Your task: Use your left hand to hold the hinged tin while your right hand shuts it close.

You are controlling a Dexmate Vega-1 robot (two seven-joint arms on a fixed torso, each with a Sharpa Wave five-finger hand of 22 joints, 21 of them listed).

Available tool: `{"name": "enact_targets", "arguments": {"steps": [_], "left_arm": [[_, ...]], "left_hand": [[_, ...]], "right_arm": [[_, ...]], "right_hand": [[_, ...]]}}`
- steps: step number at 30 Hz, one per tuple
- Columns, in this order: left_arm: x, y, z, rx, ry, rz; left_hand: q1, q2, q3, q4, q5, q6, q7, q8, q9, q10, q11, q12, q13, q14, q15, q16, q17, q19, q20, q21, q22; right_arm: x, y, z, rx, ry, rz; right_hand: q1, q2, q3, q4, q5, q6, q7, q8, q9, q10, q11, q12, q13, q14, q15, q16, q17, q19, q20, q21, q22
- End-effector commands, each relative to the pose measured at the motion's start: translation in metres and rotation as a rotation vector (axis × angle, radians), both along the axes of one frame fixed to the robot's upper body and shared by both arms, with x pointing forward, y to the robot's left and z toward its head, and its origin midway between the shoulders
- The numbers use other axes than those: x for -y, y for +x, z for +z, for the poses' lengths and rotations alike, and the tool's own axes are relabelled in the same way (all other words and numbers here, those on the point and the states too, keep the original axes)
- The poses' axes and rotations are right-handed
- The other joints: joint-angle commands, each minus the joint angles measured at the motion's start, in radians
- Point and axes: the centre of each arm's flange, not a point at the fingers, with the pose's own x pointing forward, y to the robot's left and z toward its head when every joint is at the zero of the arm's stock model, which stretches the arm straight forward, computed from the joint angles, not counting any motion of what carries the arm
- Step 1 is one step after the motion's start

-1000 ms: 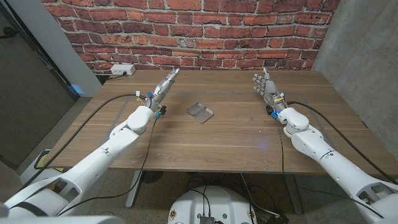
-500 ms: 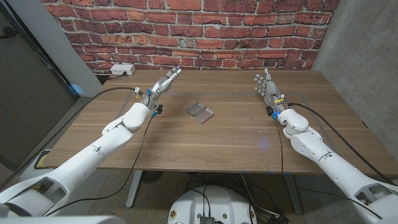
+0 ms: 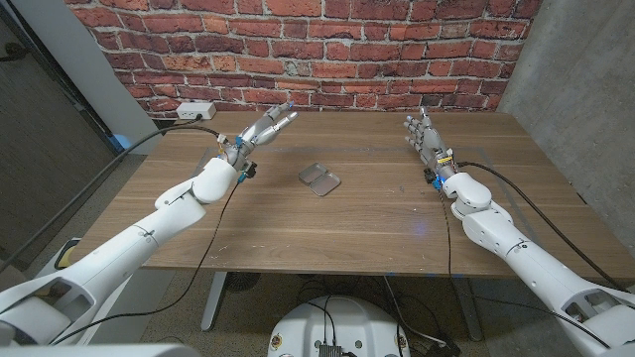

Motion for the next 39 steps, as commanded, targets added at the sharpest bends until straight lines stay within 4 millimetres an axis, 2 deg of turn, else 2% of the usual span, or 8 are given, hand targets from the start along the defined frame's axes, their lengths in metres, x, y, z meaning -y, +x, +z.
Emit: {"name": "enact_targets", "arguments": {"steps": [1, 10, 11, 13, 15, 22, 29, 39], "left_arm": [[0.013, -0.014, 0.011, 0.075, 0.335, 0.139], [0.018, -0.024, 0.015, 0.128, 0.424, 0.184], [0.018, -0.026, 0.016, 0.141, 0.431, 0.192], [0.019, -0.030, 0.018, 0.162, 0.462, 0.216], [0.019, -0.032, 0.020, 0.177, 0.492, 0.239], [0.016, -0.030, 0.027, 0.207, 0.531, 0.284], [0.016, -0.028, 0.036, 0.211, 0.591, 0.296], [0.020, -0.020, 0.050, 0.177, 0.712, 0.288]], "left_hand": [[0.015, 0.003, 0.005, -0.010, 0.007, -0.018, 0.001, -0.004, 0.003, -0.014, 0.001, -0.005, 0.002, -0.019, -0.056, 0.002, 0.003, -0.010, -0.002, 0.004, 0.002], [0.130, -0.014, 0.017, -0.082, 0.010, -0.086, 0.014, -0.010, 0.006, -0.043, -0.011, -0.004, 0.009, -0.012, -0.021, 0.012, 0.006, -0.027, 0.044, 0.008, 0.003], [0.151, -0.018, 0.018, -0.094, 0.010, -0.112, 0.012, -0.014, 0.007, -0.048, -0.016, -0.003, 0.011, -0.017, -0.020, 0.012, 0.007, -0.037, 0.048, 0.007, 0.004], [0.241, -0.019, 0.028, -0.145, 0.012, -0.273, 0.004, -0.024, 0.010, -0.062, -0.019, 0.001, 0.017, -0.047, -0.009, 0.010, 0.011, -0.049, 0.046, 0.013, 0.008], [0.280, -0.018, 0.031, -0.166, 0.012, -0.355, 0.006, -0.028, 0.012, -0.077, -0.024, 0.000, 0.019, -0.065, -0.006, 0.010, 0.012, -0.058, 0.048, 0.014, 0.009], [0.312, -0.039, 0.017, -0.190, 0.015, -0.413, 0.015, -0.017, 0.014, -0.067, -0.042, 0.010, 0.024, -0.126, 0.011, 0.002, 0.015, -0.107, 0.042, 0.004, 0.010], [0.326, -0.058, -0.003, -0.205, 0.020, -0.450, 0.022, -0.015, 0.014, -0.011, -0.062, 0.031, 0.025, -0.123, 0.014, 0.016, 0.016, -0.106, 0.041, 0.012, 0.010], [0.377, -0.026, 0.003, -0.225, 0.027, -0.512, 0.028, -0.016, 0.014, 0.008, -0.091, 0.030, 0.023, -0.116, 0.011, 0.022, 0.015, -0.097, 0.038, 0.019, 0.010]], "right_arm": [[0.000, -0.012, -0.008, 0.025, -0.016, -0.008], [0.004, -0.019, -0.008, 0.024, -0.010, -0.018], [0.004, -0.019, -0.008, 0.023, -0.009, -0.021], [0.005, -0.020, -0.009, 0.021, -0.010, -0.022], [0.006, -0.020, -0.009, 0.018, -0.001, -0.025], [0.005, -0.019, -0.007, 0.020, 0.003, -0.030], [0.004, -0.017, -0.005, 0.024, -0.007, -0.031], [0.005, -0.014, -0.005, 0.015, 0.001, -0.024]], "right_hand": [[0.000, -0.003, -0.005, 0.000, -0.005, 0.004, -0.008, 0.003, 0.002, 0.003, -0.007, 0.002, 0.004, 0.002, -0.004, 0.007, 0.002, -0.003, -0.004, 0.005, 0.002], [0.001, -0.002, -0.004, -0.001, -0.005, 0.004, -0.010, 0.003, 0.002, 0.006, -0.007, 0.004, 0.004, 0.005, -0.004, 0.009, 0.002, -0.001, -0.004, 0.007, 0.002], [0.001, -0.002, -0.004, -0.001, -0.005, 0.004, -0.011, 0.003, 0.002, 0.006, -0.008, 0.004, 0.004, 0.005, -0.003, 0.010, 0.002, -0.001, -0.004, 0.007, 0.001], [0.002, -0.001, -0.005, -0.002, -0.005, 0.019, -0.031, 0.009, 0.001, 0.012, -0.020, 0.007, 0.003, 0.007, -0.003, 0.011, 0.001, 0.000, -0.003, 0.008, 0.001], [0.002, -0.001, -0.005, -0.002, -0.005, 0.023, -0.037, 0.011, 0.001, 0.015, -0.023, 0.008, 0.003, 0.009, -0.005, 0.012, 0.001, 0.000, -0.003, 0.008, 0.001], [0.003, 0.000, -0.005, -0.003, -0.006, 0.021, -0.028, 0.009, 0.001, 0.016, -0.021, 0.009, 0.003, 0.010, -0.004, 0.013, 0.001, -0.001, -0.001, 0.009, 0.001], [0.002, 0.000, -0.006, -0.003, -0.006, 0.020, -0.025, 0.009, 0.001, 0.017, -0.019, 0.010, 0.003, 0.010, -0.002, 0.013, 0.001, 0.000, -0.002, 0.009, 0.001], [0.001, 0.001, -0.007, -0.002, -0.006, 0.026, -0.027, 0.010, 0.000, 0.019, -0.017, 0.011, 0.002, 0.011, 0.000, 0.014, 0.001, -0.001, -0.001, 0.010, 0.001]]}}
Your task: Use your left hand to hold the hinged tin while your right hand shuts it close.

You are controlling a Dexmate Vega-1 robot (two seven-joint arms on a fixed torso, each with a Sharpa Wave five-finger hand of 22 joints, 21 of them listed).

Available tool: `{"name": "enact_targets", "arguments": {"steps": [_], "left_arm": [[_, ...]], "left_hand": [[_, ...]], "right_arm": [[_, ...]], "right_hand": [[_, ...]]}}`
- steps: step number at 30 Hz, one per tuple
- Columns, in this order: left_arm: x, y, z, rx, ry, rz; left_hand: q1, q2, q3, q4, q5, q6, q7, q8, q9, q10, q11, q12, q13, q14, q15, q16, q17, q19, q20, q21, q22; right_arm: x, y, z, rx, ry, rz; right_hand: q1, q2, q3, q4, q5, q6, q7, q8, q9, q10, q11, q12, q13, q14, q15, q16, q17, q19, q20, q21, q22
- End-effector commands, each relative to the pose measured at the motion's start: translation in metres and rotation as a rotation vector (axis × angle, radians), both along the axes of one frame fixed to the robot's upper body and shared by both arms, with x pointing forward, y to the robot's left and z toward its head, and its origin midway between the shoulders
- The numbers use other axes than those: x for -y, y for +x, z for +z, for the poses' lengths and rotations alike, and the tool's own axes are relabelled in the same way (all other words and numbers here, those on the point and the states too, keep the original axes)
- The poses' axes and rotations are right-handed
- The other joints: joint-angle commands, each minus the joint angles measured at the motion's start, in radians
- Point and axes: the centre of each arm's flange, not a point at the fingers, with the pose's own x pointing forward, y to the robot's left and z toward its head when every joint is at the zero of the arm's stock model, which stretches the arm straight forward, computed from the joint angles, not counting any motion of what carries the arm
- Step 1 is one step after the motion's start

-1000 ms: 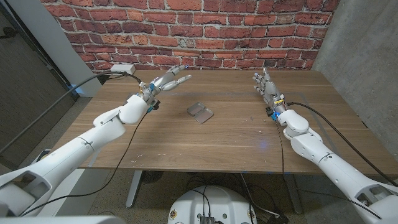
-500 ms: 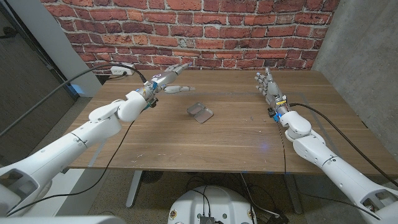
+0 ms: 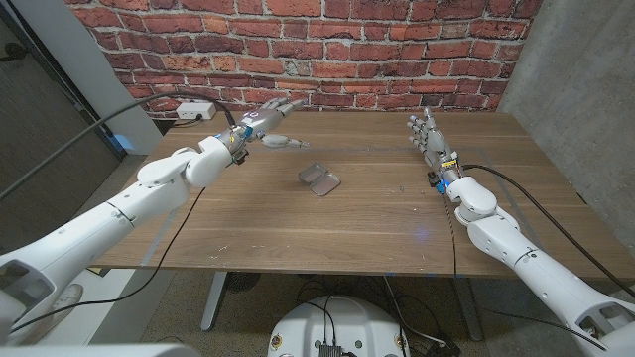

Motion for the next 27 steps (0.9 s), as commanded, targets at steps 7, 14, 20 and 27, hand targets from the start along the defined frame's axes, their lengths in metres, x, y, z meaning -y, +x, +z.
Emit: {"name": "enact_targets", "arguments": {"steps": [7, 14, 20, 27], "left_arm": [[0.015, 0.010, 0.021, -0.026, 0.253, 0.048], [0.022, 0.009, 0.025, 0.047, 0.352, 0.068], [0.026, 0.009, 0.022, 0.099, 0.412, 0.091], [0.024, 0.007, 0.017, 0.171, 0.428, 0.077]], "left_hand": [[0.100, 0.057, 0.038, -0.031, 0.003, -0.340, 0.014, 0.012, 0.004, -0.055, -0.014, -0.021, 0.007, -0.143, 0.010, -0.006, 0.003, -0.044, -0.005, 0.000, 0.001], [0.116, 0.054, 0.038, -0.039, 0.002, -0.349, 0.022, 0.013, 0.005, -0.074, -0.013, -0.028, 0.009, -0.148, 0.011, -0.005, 0.003, -0.047, -0.004, 0.001, 0.001], [0.135, 0.052, 0.039, -0.046, 0.003, -0.360, 0.037, 0.015, 0.006, -0.089, -0.012, -0.030, 0.013, -0.145, 0.006, -0.001, 0.004, -0.049, -0.007, 0.002, 0.001], [0.157, 0.051, 0.039, -0.051, 0.003, -0.337, 0.038, 0.030, 0.006, -0.075, -0.015, -0.019, 0.019, -0.135, 0.003, 0.005, 0.006, -0.033, -0.009, 0.011, 0.002]], "right_arm": [[0.000, 0.004, -0.002, -0.019, 0.005, 0.000], [0.003, 0.003, -0.004, -0.022, 0.021, -0.015], [0.002, 0.004, -0.003, -0.028, 0.029, -0.016], [0.002, 0.007, -0.001, -0.025, 0.020, -0.019]], "right_hand": [[0.001, 0.002, -0.003, 0.002, 0.002, 0.005, -0.003, 0.006, 0.003, 0.009, -0.003, 0.007, 0.002, 0.003, 0.003, 0.006, 0.003, 0.000, -0.002, 0.011, 0.004], [0.000, 0.003, -0.004, 0.002, 0.001, 0.007, -0.002, 0.007, 0.003, 0.011, -0.004, 0.008, 0.002, 0.004, 0.003, 0.007, 0.003, 0.000, -0.002, 0.011, 0.004], [-0.001, 0.004, -0.004, 0.003, 0.001, 0.007, -0.001, 0.006, 0.003, 0.011, -0.004, 0.009, 0.002, 0.005, 0.002, 0.007, 0.003, 0.000, -0.002, 0.011, 0.004], [-0.001, 0.005, -0.004, 0.003, 0.001, 0.007, -0.001, 0.006, 0.002, 0.013, -0.002, 0.009, 0.002, 0.004, 0.003, 0.007, 0.003, 0.000, -0.002, 0.011, 0.004]]}}
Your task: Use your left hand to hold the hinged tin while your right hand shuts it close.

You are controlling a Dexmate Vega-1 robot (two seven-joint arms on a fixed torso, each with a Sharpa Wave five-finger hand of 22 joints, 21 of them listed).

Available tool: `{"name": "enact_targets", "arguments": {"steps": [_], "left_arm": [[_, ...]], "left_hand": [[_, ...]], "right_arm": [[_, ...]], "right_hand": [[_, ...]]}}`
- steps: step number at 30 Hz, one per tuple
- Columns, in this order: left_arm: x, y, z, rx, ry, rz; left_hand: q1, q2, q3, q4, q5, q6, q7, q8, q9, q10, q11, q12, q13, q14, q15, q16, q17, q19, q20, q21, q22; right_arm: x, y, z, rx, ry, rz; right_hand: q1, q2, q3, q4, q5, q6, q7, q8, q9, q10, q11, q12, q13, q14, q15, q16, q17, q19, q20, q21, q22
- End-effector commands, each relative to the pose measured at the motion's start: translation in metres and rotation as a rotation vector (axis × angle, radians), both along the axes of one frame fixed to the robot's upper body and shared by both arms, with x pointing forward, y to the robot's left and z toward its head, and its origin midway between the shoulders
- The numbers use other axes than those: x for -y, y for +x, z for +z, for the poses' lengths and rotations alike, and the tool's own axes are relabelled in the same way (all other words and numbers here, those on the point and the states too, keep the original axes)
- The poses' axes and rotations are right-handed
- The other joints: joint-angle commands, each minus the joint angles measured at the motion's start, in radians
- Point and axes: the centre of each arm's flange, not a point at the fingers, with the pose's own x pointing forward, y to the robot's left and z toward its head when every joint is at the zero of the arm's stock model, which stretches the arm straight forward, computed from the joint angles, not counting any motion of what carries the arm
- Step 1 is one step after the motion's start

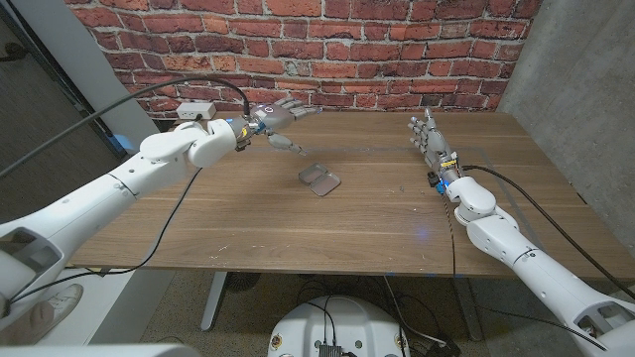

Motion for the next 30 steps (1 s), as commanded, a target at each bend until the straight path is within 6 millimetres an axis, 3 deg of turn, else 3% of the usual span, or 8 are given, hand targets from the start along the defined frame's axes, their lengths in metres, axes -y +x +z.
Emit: {"name": "enact_targets", "arguments": {"steps": [1, 5, 10, 12, 16, 18, 23, 30], "left_arm": [[0.001, 0.000, -0.004, 0.089, 0.072, -0.010], [0.000, 0.003, -0.005, 0.076, 0.078, -0.016], [-0.002, 0.005, -0.007, 0.060, 0.080, -0.030], [-0.004, 0.006, -0.007, 0.065, 0.067, -0.036], [-0.006, 0.007, -0.006, 0.074, 0.055, -0.045], [-0.007, 0.008, -0.004, 0.075, 0.062, -0.036], [-0.008, 0.013, -0.002, 0.057, 0.081, -0.009], [-0.005, 0.017, -0.003, 0.040, 0.112, -0.008]], "left_hand": [[0.015, -0.002, 0.002, -0.007, 0.004, -0.335, 0.000, 0.013, 0.002, 0.019, -0.010, 0.012, 0.007, -0.132, -0.007, 0.010, 0.006, -0.026, -0.003, 0.012, 0.002], [0.020, -0.011, -0.006, -0.005, 0.004, -0.309, -0.009, 0.023, 0.002, 0.063, -0.014, 0.031, 0.011, -0.114, -0.010, 0.018, 0.007, -0.010, -0.002, 0.018, 0.002], [0.015, -0.030, -0.028, 0.002, 0.008, -0.280, -0.053, 0.031, 0.001, 0.122, -0.033, 0.051, 0.015, -0.088, -0.022, 0.027, 0.009, 0.005, -0.005, 0.023, 0.002], [0.021, -0.031, -0.031, 0.002, 0.010, -0.288, -0.052, 0.027, 0.001, 0.142, -0.035, 0.057, 0.015, -0.071, -0.032, 0.032, 0.009, 0.009, -0.007, 0.023, 0.002], [0.088, -0.015, -0.029, -0.006, 0.023, -0.312, -0.008, 0.016, 0.001, 0.302, -0.038, 0.096, 0.003, 0.016, -0.081, 0.051, 0.003, 0.058, -0.028, 0.033, -0.001], [0.101, -0.013, -0.029, -0.007, 0.024, -0.311, -0.009, 0.016, 0.001, 0.339, -0.036, 0.104, 0.000, 0.033, -0.090, 0.053, 0.002, 0.063, -0.031, 0.032, -0.001], [0.110, -0.015, -0.032, -0.006, 0.024, -0.320, -0.009, 0.012, 0.001, 0.361, -0.040, 0.106, -0.003, 0.023, -0.077, 0.044, 0.001, 0.055, -0.027, 0.026, -0.002], [0.099, -0.025, -0.047, 0.004, 0.022, -0.341, -0.014, 0.005, 0.001, 0.330, -0.039, 0.084, -0.006, -0.010, -0.060, 0.026, 0.003, 0.039, -0.023, 0.018, -0.001]], "right_arm": [[0.001, 0.003, 0.003, -0.003, 0.000, -0.008], [0.001, 0.004, 0.004, -0.010, -0.008, -0.012], [0.001, 0.006, 0.004, -0.018, -0.005, -0.014], [0.001, 0.006, 0.003, -0.027, 0.002, -0.017], [0.001, 0.007, 0.003, -0.029, 0.005, -0.018], [0.001, 0.007, 0.003, -0.030, 0.005, -0.019], [0.001, 0.007, 0.003, -0.030, 0.002, -0.022], [0.002, 0.008, 0.002, -0.033, 0.007, -0.025]], "right_hand": [[-0.001, 0.005, -0.004, 0.003, 0.001, 0.007, -0.001, 0.006, 0.002, 0.008, 0.004, 0.009, 0.002, 0.004, 0.003, 0.007, 0.003, 0.000, -0.002, 0.004, 0.004], [-0.001, 0.006, -0.004, 0.003, 0.001, 0.007, -0.001, 0.006, 0.002, 0.007, 0.003, 0.009, 0.002, 0.004, 0.003, 0.006, 0.003, 0.000, -0.002, 0.005, 0.004], [-0.001, 0.006, -0.004, 0.003, 0.001, 0.006, -0.001, 0.005, 0.002, 0.006, 0.004, 0.009, 0.002, 0.003, 0.003, 0.006, 0.003, -0.001, -0.003, 0.004, 0.004], [-0.001, 0.006, -0.004, 0.002, 0.001, 0.006, 0.000, 0.005, 0.002, 0.007, 0.004, 0.009, 0.002, 0.003, 0.004, 0.006, 0.003, -0.001, -0.002, 0.004, 0.004], [0.000, 0.007, -0.004, 0.002, 0.001, 0.009, 0.000, 0.006, 0.002, 0.009, 0.005, 0.010, 0.002, 0.005, 0.005, 0.007, 0.003, -0.001, -0.002, 0.005, 0.004], [0.001, 0.008, -0.004, 0.002, 0.002, 0.010, 0.001, 0.006, 0.002, 0.009, 0.005, 0.010, 0.002, 0.005, 0.005, 0.007, 0.003, 0.000, -0.003, 0.005, 0.004], [0.001, 0.009, -0.003, 0.001, 0.002, 0.012, 0.001, 0.007, 0.002, 0.009, 0.005, 0.010, 0.002, 0.005, 0.006, 0.007, 0.003, 0.000, -0.003, 0.005, 0.004], [0.002, 0.010, -0.003, 0.001, 0.002, 0.012, 0.001, 0.006, 0.002, 0.009, 0.006, 0.011, 0.002, 0.006, 0.006, 0.007, 0.003, 0.000, -0.002, 0.005, 0.004]]}}
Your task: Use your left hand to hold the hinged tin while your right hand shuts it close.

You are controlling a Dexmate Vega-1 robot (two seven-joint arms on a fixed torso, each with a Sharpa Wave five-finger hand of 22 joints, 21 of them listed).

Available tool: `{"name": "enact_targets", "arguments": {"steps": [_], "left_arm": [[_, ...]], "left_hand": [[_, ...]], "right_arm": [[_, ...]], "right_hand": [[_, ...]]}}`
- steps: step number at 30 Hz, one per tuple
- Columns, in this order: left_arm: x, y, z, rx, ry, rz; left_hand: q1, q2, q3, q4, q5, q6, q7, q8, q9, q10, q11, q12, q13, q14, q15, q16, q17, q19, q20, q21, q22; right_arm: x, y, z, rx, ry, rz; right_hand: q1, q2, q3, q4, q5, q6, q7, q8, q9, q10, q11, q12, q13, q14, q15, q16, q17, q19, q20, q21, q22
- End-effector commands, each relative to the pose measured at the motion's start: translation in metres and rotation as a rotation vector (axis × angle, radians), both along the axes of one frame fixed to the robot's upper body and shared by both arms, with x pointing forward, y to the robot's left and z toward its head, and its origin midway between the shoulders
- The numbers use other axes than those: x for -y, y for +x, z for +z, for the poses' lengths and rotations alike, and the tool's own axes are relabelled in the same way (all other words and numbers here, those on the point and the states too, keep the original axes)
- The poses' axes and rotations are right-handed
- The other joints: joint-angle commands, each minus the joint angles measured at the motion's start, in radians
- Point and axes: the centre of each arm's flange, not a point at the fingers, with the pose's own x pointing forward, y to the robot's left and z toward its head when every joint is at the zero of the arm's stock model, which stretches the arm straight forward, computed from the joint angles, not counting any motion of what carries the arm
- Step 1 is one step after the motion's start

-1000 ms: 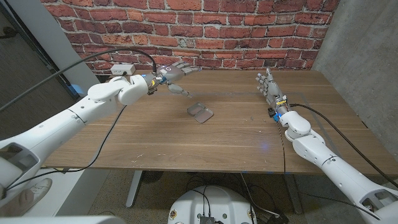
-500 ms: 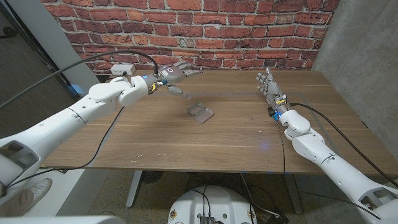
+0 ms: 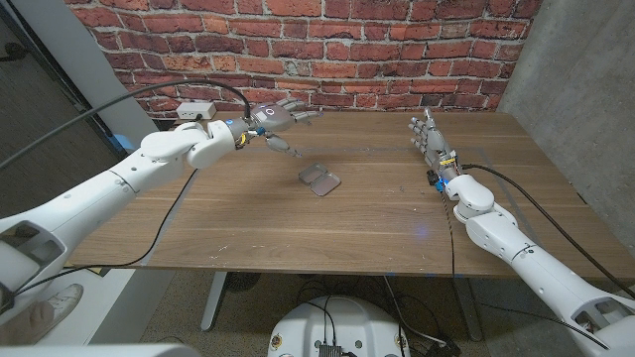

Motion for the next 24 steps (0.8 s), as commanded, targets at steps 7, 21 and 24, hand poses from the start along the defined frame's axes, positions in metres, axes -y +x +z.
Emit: {"name": "enact_targets", "arguments": {"steps": [7, 21, 24], "left_arm": [[0.009, 0.013, 0.002, -0.066, 0.117, 0.052], [0.025, 0.020, 0.003, -0.086, 0.227, 0.053], [0.028, 0.021, 0.004, -0.088, 0.244, 0.050]], "left_hand": [[0.002, 0.000, -0.010, 0.005, 0.009, -0.363, 0.001, -0.007, 0.002, -0.059, 0.000, -0.037, -0.001, -0.054, -0.037, -0.023, 0.003, -0.048, 0.007, -0.018, 0.003], [-0.001, 0.003, -0.014, 0.010, 0.009, -0.362, 0.004, -0.004, 0.002, -0.079, 0.000, -0.050, -0.001, -0.069, -0.028, -0.028, 0.005, -0.062, 0.012, -0.022, 0.004], [-0.002, 0.003, -0.015, 0.011, 0.008, -0.361, 0.002, -0.004, 0.002, -0.081, 0.000, -0.051, -0.001, -0.069, -0.029, -0.028, 0.005, -0.062, 0.011, -0.021, 0.004]], "right_arm": [[0.003, 0.002, -0.001, -0.008, 0.009, -0.008], [0.004, 0.003, -0.002, -0.008, 0.014, -0.011], [0.005, 0.003, -0.002, -0.008, 0.020, -0.014]], "right_hand": [[0.001, 0.009, -0.005, 0.001, 0.001, 0.003, -0.001, 0.006, 0.002, 0.006, 0.002, 0.003, 0.002, 0.000, 0.001, 0.007, 0.003, 0.000, -0.001, 0.006, 0.003], [-0.003, 0.006, -0.008, 0.002, 0.000, 0.003, -0.001, 0.005, 0.002, 0.006, 0.002, 0.003, 0.002, -0.001, 0.000, 0.007, 0.003, -0.003, 0.001, 0.005, 0.004], [-0.003, 0.006, -0.008, 0.002, 0.000, 0.004, -0.001, 0.005, 0.002, 0.006, 0.002, 0.003, 0.002, -0.002, 0.002, 0.006, 0.003, -0.004, 0.001, 0.005, 0.004]]}}
